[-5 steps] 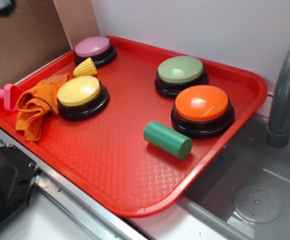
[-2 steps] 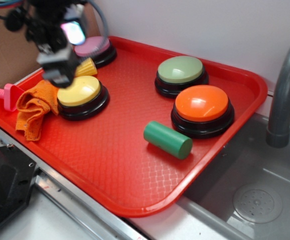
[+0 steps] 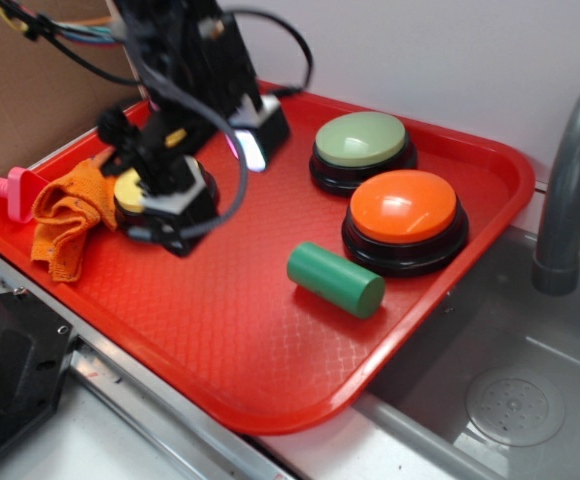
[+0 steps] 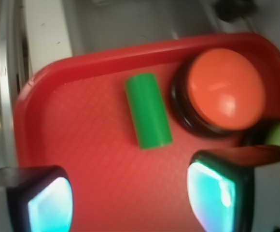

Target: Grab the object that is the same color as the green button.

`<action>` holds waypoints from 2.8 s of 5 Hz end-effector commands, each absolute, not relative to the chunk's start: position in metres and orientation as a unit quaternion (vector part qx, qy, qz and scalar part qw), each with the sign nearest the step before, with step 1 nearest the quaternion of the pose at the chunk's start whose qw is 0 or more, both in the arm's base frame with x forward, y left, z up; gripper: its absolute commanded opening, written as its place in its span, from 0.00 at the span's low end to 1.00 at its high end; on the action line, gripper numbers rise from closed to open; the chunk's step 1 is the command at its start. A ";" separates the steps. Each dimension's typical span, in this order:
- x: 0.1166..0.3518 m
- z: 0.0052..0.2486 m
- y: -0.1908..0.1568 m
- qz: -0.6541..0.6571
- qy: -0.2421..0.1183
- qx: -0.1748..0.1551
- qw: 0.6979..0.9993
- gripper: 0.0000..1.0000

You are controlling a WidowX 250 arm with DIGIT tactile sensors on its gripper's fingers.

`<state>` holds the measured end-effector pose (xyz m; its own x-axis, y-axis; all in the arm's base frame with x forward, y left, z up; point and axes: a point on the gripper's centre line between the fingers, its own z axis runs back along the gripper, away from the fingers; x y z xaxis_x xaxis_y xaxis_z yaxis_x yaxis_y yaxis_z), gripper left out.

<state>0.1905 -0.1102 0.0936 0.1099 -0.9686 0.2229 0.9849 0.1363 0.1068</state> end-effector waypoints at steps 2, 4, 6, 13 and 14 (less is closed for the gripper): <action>0.204 0.054 -0.129 -0.685 -0.128 -0.067 0.714 1.00; 0.205 0.045 -0.133 -0.685 -0.135 -0.083 0.711 1.00; 0.194 0.037 -0.137 -0.672 -0.139 -0.094 0.722 1.00; 0.195 0.057 -0.130 -0.424 -0.067 -0.089 0.899 0.00; 0.195 0.082 -0.119 -0.331 -0.041 -0.063 0.941 0.00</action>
<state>0.1910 -0.1065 0.0639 0.7818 -0.6204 0.0618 0.6231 0.7741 -0.1117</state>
